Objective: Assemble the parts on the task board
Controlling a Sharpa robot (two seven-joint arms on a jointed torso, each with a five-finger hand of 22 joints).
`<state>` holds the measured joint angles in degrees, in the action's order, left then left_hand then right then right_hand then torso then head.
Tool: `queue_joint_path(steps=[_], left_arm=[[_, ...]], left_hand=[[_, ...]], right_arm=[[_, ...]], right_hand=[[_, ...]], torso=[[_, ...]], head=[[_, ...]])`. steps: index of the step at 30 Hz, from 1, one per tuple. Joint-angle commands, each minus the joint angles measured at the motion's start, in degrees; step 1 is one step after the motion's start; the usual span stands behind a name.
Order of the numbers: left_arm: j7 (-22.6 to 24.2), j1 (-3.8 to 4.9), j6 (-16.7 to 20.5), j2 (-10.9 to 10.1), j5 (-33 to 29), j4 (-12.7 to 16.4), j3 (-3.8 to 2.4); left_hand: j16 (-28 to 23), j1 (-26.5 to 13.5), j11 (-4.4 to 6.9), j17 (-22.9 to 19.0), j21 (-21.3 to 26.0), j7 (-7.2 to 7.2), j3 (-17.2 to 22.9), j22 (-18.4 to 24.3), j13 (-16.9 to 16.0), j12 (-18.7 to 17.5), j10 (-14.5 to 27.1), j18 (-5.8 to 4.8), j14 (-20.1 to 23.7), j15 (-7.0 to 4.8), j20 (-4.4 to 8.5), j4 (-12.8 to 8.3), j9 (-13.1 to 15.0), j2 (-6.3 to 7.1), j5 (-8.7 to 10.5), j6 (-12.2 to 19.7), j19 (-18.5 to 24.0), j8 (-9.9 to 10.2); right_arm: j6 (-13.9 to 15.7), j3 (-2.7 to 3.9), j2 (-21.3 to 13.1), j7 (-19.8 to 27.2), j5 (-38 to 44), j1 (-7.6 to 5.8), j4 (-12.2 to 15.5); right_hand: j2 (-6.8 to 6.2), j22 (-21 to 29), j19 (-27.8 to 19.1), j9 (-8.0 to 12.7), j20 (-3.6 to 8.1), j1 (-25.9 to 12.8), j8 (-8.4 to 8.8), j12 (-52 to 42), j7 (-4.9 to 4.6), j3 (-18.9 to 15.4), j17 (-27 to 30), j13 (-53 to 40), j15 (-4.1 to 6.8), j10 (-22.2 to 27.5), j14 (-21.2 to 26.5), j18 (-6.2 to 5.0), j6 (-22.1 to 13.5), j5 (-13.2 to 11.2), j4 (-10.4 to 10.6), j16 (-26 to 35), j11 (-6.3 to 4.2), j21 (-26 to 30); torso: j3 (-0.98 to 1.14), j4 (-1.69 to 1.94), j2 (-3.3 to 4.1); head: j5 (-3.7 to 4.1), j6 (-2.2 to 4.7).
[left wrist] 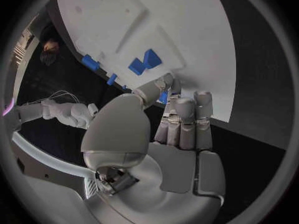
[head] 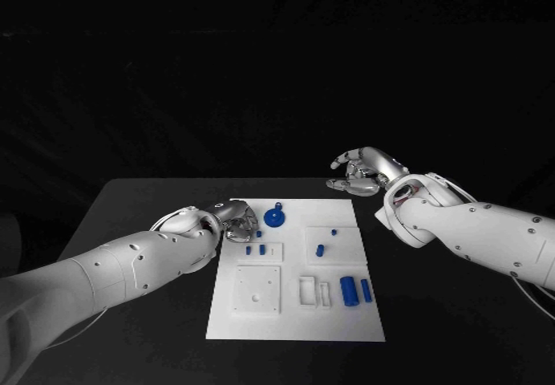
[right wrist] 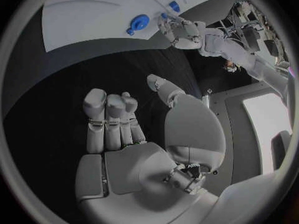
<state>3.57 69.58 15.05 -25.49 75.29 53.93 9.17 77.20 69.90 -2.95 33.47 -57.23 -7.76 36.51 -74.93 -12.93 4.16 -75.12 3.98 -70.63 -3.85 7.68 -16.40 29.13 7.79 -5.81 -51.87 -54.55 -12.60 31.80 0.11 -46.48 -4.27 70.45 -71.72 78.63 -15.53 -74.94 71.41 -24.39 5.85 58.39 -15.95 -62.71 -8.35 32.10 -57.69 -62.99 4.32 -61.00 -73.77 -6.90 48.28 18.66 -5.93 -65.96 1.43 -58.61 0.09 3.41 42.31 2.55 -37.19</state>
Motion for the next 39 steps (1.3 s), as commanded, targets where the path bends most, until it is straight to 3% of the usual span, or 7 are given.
queue_joint_path(steps=[1,8,12,19,25,35,39], left_arm=[[0.13,0.04,1.33,-0.62,-1.56,0.28,-0.15],[1.93,0.27,3.4,-2.56,-6.71,1.65,-0.99],[3.65,0.94,5.52,-4.15,-11.57,3.4,-1.56],[5.26,2.85,6.99,-8.46,-19.92,9.98,-2.82],[5.61,3.86,6.4,-12.48,-28.84,16.2,-3.21],[7.87,4.08,4.39,-16.54,-52.45,22.56,-3.19],[9.44,4.08,3.74,-17.74,-56.63,24.32,-3.18]], left_hand=[[-0.34,-0.05,-0.06,-0.06,0.09,-0.15,-0.26,-0.52,0.11,-0.28,0.56,2.09,0.21,0.35,1.46,0.12,-0.09,0.64,0.17,0.41,0.05,0.37],[-0.76,-0.1,-0.4,-0.23,0.29,-0.8,-0.18,-0.47,0.4,-0.43,1.47,2.11,0.63,0.69,1.18,0.29,-0.05,0.74,-0.1,0.01,0.24,-0.11],[-2.88,-0.81,-0.69,-1.19,0.95,-1.11,-0.11,-0.27,0.58,-0.37,1.99,2.0,2.31,1.0,0.79,0.6,0.09,0.62,-0.73,-0.71,0.99,-0.8],[-8.17,-2.31,-0.94,-3.69,3.69,-0.97,0.0,0.85,0.75,-0.17,2.36,1.28,4.32,1.3,0.16,1.2,0.13,0.85,-0.58,-0.78,3.44,-1.44],[-14.15,-2.93,-1.48,-6.23,7.07,-0.94,0.31,2.32,0.91,-0.18,2.81,0.1,6.62,1.9,-0.54,1.41,0.17,1.05,-0.34,-0.59,6.2,-1.94],[-29.92,-4.14,-3.62,-11.76,15.46,-1.07,0.39,5.54,1.85,-0.13,5.64,-2.8,13.28,5.35,-3.45,1.71,0.39,1.28,0.52,0.18,13.86,-2.88],[-34.43,-4.28,-3.79,-12.6,17.59,-1.23,0.07,5.93,2.05,-0.15,6.0,-3.13,15.23,7.07,-5.05,1.59,0.43,0.88,0.52,0.41,16.43,-3.19]], right_arm=[[-4.86,0.01,0.06,0.77,0.3,0.02,-0.18],[-9.29,-0.08,0.4,1.7,3.86,0.05,-1.24],[-11.96,-0.36,0.6,1.94,8.24,0.25,-1.95],[-15.74,-0.94,0.8,1.28,19.17,0.99,-2.67],[-17.24,-1.55,1.36,0.29,25.61,1.84,-3.24],[-18.35,-2.49,2.51,-1.95,30.41,2.99,-4.36],[-18.84,-2.71,2.92,-2.81,31.6,3.45,-4.93]], right_hand=[[0.39,0.47,-1.66,0.11,-0.46,0.27,0.16,2.82,-0.35,0.32,0.89,2.33,-0.13,2.38,1.43,-8.1,-0.33,-1.04,-0.64,1.66,0.72,1.57],[1.15,0.93,-3.02,-0.18,-1.66,3.24,-0.51,20.59,-0.78,4.52,2.1,15.99,-0.83,6.61,2.52,-8.09,0.53,-4.01,-2.7,3.06,1.29,3.49],[1.2,0.87,-2.64,-0.47,-1.94,4.96,-1.21,33.33,-1.46,8.37,2.49,26.84,-1.6,4.66,2.56,-8.1,1.38,-6.29,-4.16,2.95,2.24,3.89],[1.28,0.88,-1.78,-1.12,-2.39,7.68,-2.72,43.56,-0.88,12.64,3.14,35.51,-2.52,2.05,2.21,-8.1,3.5,-9.19,-5.96,2.67,3.2,4.33],[0.78,0.68,-1.29,-1.34,-2.69,8.1,-3.27,47.88,-0.43,14.14,3.7,39.54,-2.54,-1.19,2.02,-8.1,4.48,-10.49,-5.9,2.36,3.23,4.64],[0.05,0.48,-0.92,-1.35,-2.82,8.23,-3.38,49.95,-0.29,14.68,4.14,41.46,-2.47,-3.02,1.82,-8.1,4.92,-11.7,-5.49,2.17,3.15,4.8],[-0.47,0.42,-0.85,-1.28,-2.88,8.01,-3.29,50.63,-0.33,14.71,4.29,42.03,-2.53,-3.33,1.81,-8.1,4.85,-12.35,-5.09,2.12,3.22,4.9]], torso=[[0.03,0.05,-0.04],[0.1,0.09,-0.06],[0.07,0.07,-0.06],[0.1,0.11,-0.15],[0.13,0.19,-0.39],[0.05,0.26,-0.97],[-0.04,0.37,-1.18]], head=[[-0.04,0.19],[0.37,0.68],[0.92,0.9],[1.47,1.2],[1.62,1.43],[1.97,1.46],[2.18,1.34]])
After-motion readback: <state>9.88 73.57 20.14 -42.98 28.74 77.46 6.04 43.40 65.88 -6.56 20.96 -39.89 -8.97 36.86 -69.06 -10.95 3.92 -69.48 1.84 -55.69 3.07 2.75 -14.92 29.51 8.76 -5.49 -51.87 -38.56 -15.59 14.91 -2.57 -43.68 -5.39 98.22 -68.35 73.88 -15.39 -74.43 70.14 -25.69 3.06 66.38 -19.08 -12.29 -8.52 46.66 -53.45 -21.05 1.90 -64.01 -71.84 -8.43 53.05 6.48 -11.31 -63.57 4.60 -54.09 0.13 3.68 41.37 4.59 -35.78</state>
